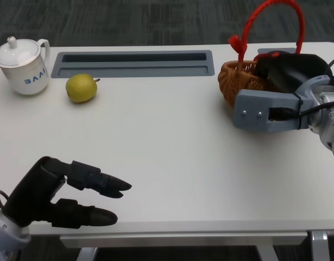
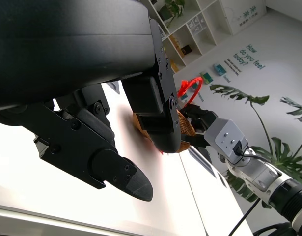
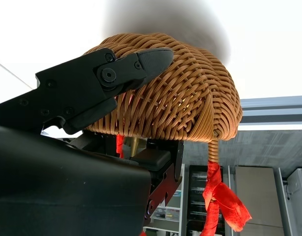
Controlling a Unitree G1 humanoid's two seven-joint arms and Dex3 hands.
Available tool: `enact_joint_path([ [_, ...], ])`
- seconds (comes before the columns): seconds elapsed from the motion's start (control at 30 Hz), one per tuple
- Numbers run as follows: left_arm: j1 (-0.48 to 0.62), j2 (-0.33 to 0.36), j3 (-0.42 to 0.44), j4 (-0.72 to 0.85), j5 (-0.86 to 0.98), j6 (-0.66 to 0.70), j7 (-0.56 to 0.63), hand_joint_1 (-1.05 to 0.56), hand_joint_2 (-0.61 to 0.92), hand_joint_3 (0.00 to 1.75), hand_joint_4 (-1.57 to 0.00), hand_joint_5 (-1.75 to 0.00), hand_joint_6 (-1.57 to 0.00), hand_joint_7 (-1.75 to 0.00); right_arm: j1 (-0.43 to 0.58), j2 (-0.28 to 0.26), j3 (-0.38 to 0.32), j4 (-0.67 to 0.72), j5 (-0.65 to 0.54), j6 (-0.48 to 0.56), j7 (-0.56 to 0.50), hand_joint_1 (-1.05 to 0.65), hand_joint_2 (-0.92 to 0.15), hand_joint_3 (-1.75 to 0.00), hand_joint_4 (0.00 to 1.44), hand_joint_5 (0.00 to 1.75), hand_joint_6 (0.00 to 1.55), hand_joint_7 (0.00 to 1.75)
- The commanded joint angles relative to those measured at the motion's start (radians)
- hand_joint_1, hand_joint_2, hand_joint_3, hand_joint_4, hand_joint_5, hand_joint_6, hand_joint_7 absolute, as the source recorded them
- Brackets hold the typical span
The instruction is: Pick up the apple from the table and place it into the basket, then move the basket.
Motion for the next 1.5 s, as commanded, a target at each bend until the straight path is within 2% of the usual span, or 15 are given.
enact_joint_path([
  [0.03,0.017,0.012,0.001,-0.02,0.012,0.006,0.025,-0.4,0.69,0.0,-1.33,-0.01,-1.21,-0.01,-0.018,-0.004,-0.025,-0.015,0.031,-0.01,0.005,-0.65,-0.92,-0.18,0.72,1.24,0.71,0.87],
  [0.07,0.018,0.012,0.001,-0.022,0.013,0.005,0.027,-0.41,0.69,0.0,-1.33,-0.01,-1.21,-0.01,-0.018,-0.004,-0.026,-0.015,0.033,-0.011,0.006,-0.66,-0.92,-0.18,0.71,1.21,0.71,0.84],
  [0.1,0.019,0.012,0.001,-0.024,0.013,0.005,0.029,-0.41,0.69,0.0,-1.34,-0.01,-1.21,-0.01,-0.017,-0.004,-0.027,-0.015,0.035,-0.013,0.014,-0.69,-0.92,-0.17,0.73,1.1,0.74,0.74],
  [0.17,0.024,0.013,0.001,-0.031,0.009,0.006,0.03,-0.41,0.68,0.0,-1.34,-0.01,-1.22,-0.01,-0.017,-0.004,-0.027,-0.014,0.037,-0.017,0.049,-0.78,-0.92,-0.12,0.68,0.65,0.72,0.4],
  [0.2,0.028,0.013,0.001,-0.036,0.005,0.007,0.03,-0.4,0.68,0.0,-1.34,-0.01,-1.22,-0.01,-0.017,-0.004,-0.027,-0.013,0.039,-0.02,0.072,-0.83,-0.92,-0.09,0.63,0.39,0.66,0.22],
  [0.23,0.03,0.013,0.001,-0.04,0.001,0.008,0.029,-0.4,0.68,0.0,-1.34,-0.01,-1.21,-0.01,-0.016,-0.004,-0.028,-0.013,0.041,-0.022,0.09,-0.89,-0.92,-0.07,0.54,0.2,0.57,0.11],
  [0.3,0.033,0.014,0.001,-0.045,-0.005,0.01,0.026,-0.39,0.68,0.0,-1.34,0.0,-1.21,-0.01,-0.015,-0.005,-0.032,-0.013,0.047,-0.026,0.113,-0.97,-0.92,-0.04,0.42,0.05,0.42,0.02],
  [0.47,0.038,0.017,0.0,-0.064,-0.008,0.022,0.025,-0.38,0.68,0.0,-1.33,0.0,-1.21,0.0,-0.01,-0.008,-0.057,-0.016,0.076,-0.032,0.166,-1.04,-0.92,-0.02,0.29,0.0,0.25,0.0],
  [0.73,0.047,0.02,-0.001,-0.088,-0.019,0.029,0.018,-0.38,0.68,0.0,-1.33,0.0,-1.21,0.0,0.007,-0.004,-0.089,-0.022,0.126,-0.03,0.245,-1.05,-0.92,-0.01,0.15,0.0,0.15,0.0],
  [1.1,0.014,0.023,-0.011,-0.074,-0.038,0.035,-0.001,-0.38,0.68,0.0,-1.33,0.0,-1.21,0.0,0.038,-0.016,-0.113,-0.038,0.17,-0.133,0.28,-1.05,-0.92,-0.01,0.16,0.01,0.12,0.0],
  [1.23,-0.002,0.021,-0.013,-0.063,-0.032,0.034,0.002,-0.4,0.68,0.0,-1.33,0.0,-1.21,0.0,0.057,-0.027,-0.17,-0.052,0.237,-0.198,0.35,-1.03,-0.9,0.0,0.17,0.02,0.14,0.01],
  [1.33,-0.008,0.022,-0.013,-0.059,-0.032,0.037,0.002,-0.41,0.68,0.0,-1.33,0.0,-1.2,0.0,0.083,-0.034,-0.211,-0.064,0.287,-0.261,0.382,-0.95,-0.85,0.0,0.21,0.03,0.17,0.02],
  [1.5,-0.009,0.022,-0.013,-0.058,-0.033,0.037,0.002,-0.42,0.68,0.0,-1.33,0.0,-1.2,0.0,0.092,-0.037,-0.223,-0.068,0.303,-0.282,0.393,-0.92,-0.83,0.0,0.23,0.02,0.19,0.01],
])
